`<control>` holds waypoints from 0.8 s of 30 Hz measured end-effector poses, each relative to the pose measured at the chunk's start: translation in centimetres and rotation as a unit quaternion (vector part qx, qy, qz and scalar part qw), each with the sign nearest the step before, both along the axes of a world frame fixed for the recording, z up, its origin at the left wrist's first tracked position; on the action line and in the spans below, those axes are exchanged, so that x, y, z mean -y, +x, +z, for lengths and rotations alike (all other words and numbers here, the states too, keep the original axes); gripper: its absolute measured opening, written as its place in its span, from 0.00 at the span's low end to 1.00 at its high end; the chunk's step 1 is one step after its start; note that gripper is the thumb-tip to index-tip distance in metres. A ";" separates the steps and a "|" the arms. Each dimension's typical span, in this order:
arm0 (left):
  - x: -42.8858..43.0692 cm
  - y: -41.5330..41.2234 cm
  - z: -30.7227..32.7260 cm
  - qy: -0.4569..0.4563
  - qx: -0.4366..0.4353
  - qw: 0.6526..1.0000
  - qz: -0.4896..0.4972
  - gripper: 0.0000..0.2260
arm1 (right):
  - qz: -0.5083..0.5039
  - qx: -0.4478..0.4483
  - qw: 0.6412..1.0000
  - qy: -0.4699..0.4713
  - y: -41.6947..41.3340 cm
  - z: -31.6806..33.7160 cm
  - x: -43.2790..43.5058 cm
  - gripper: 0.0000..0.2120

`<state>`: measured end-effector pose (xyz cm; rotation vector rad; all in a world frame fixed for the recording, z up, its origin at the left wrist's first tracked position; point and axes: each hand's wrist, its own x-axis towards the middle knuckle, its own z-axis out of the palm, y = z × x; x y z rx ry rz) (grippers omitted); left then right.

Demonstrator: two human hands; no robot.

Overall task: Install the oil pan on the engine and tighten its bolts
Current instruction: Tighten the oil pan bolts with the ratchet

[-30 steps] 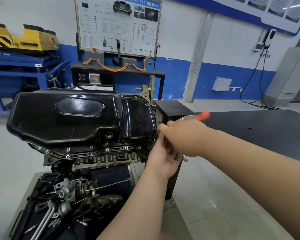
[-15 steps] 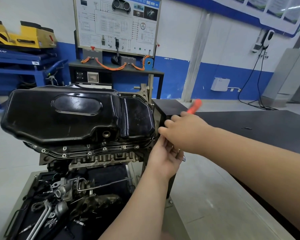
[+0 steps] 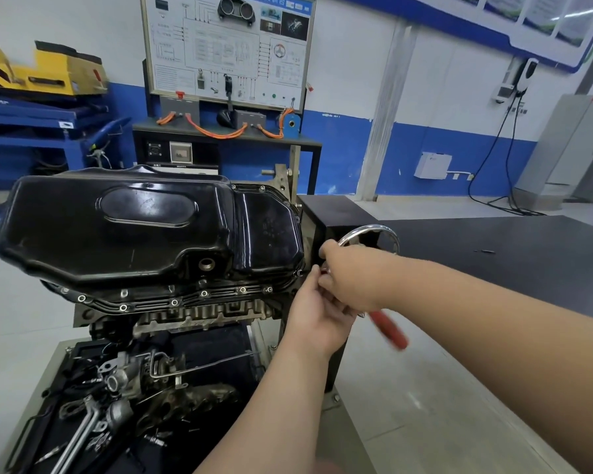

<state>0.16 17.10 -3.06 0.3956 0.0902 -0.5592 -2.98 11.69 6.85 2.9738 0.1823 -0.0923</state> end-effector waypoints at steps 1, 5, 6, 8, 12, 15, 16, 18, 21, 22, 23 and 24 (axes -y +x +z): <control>0.3 0.1 0.0 -0.002 -0.002 1.000 0.005 0.14 | 0.040 -0.005 0.994 -0.097 -0.1 0.5 0.3 0.09; 0.7 0.1 -0.1 0.016 0.009 1.000 0.017 0.11 | 0.192 0.096 0.919 -0.329 -0.1 1.1 0.4 0.12; 0.8 0.2 -0.1 0.012 0.009 1.000 0.017 0.11 | 0.193 0.097 0.926 -0.309 0.0 0.9 0.5 0.15; 0.5 0.0 -0.3 0.013 0.007 1.000 0.007 0.12 | 0.162 0.078 0.955 -0.237 0.2 0.5 0.5 0.23; 0.6 -0.3 -0.4 0.034 -0.010 0.999 0.004 0.13 | 0.101 0.085 0.979 -0.156 0.5 0.1 1.4 0.30; 0.7 -0.3 -0.1 0.030 -0.011 0.999 0.007 0.13 | 0.094 0.095 0.982 -0.133 0.8 0.0 1.4 0.32; 0.7 -0.2 -0.2 0.029 -0.008 1.000 0.009 0.13 | 0.097 0.092 0.983 -0.124 0.8 0.0 1.3 0.32; 0.4 -0.3 -0.1 0.023 -0.007 1.000 0.010 0.13 | 0.096 0.081 0.988 -0.094 1.0 0.0 1.3 0.32; 0.4 -0.2 -0.1 0.023 -0.008 1.000 0.012 0.11 | 0.090 0.060 0.992 -0.057 1.1 0.0 1.4 0.32; 0.4 -0.1 -0.2 0.020 -0.009 1.000 0.012 0.12 | 0.086 0.054 0.994 -0.037 1.2 0.0 1.4 0.31; 0.4 -0.1 -0.2 0.014 -0.009 1.000 0.013 0.12 | 0.079 0.050 0.996 -0.014 1.2 -0.1 1.4 0.30; 0.4 -0.1 -0.3 0.015 -0.008 1.000 0.013 0.13 | 0.072 0.049 0.996 0.006 1.2 -0.2 1.3 0.29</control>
